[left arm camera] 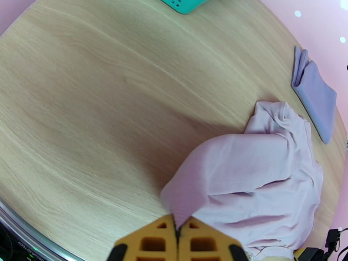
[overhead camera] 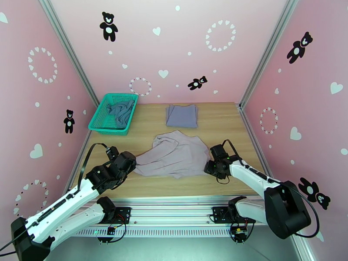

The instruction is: Fold and stack the mixed laundry pile

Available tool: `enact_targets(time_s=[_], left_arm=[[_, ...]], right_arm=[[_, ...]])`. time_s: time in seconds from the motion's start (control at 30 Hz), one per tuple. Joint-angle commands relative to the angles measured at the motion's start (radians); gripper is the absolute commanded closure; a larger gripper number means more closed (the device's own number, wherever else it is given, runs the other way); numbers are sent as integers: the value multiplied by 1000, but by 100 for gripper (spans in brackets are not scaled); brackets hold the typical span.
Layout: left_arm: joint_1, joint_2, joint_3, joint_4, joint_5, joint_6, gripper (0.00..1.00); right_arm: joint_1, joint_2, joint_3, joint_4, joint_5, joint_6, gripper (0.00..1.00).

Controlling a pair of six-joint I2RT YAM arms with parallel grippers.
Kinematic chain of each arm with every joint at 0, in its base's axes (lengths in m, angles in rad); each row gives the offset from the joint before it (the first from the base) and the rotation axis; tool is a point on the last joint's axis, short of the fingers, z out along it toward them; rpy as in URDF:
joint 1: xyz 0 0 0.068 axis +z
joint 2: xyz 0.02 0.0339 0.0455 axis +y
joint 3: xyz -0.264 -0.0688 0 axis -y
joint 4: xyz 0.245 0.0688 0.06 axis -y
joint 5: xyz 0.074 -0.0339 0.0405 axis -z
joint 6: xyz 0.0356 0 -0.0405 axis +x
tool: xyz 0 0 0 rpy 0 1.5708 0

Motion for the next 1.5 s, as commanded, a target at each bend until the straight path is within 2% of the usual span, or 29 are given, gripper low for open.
enact_targets(time_s=[0.0,0.1,0.13,0.17,0.2,0.33,0.43,0.6,0.77,0.93,1.07,1.27,1.37,1.47], left_arm=[[8,9,8,16,18,14,100],[8,12,10,16,17,14,100],[8,10,10,16,17,14,100],[8,10,12,16,17,16,100],[8,10,16,13,16,18,100],[8,8,86,-22,-2,63,100],[8,16,230,-81,-25,144,100],[8,63,569,-186,-54,316,100],[8,120,883,-258,-45,439,100],[8,152,1111,-336,-48,494,100],[8,164,1225,-381,-111,527,100],[8,247,1266,-382,-187,578,100],[22,343,1283,-363,-214,607,100],[135,446,1294,-306,-109,621,100]], right_arm=[[-4,42,-13,48,-15,-2,59],[-4,69,-26,83,-35,3,70],[-4,74,-32,92,-39,8,79],[-4,76,-39,100,-42,11,95],[-4,72,-43,102,-44,14,100],[-4,4,-10,37,-40,-2,100],[-4,-109,95,-113,1,-44,100],[-7,-275,419,-398,97,-146,100],[-7,-297,792,-585,150,-243,100],[-7,-242,1138,-680,186,-311,100],[-7,-159,1329,-705,248,-358,100],[-18,41,1433,-656,251,-410,100],[-71,171,1486,-629,186,-427,100],[-130,294,1542,-574,113,-439,100]])
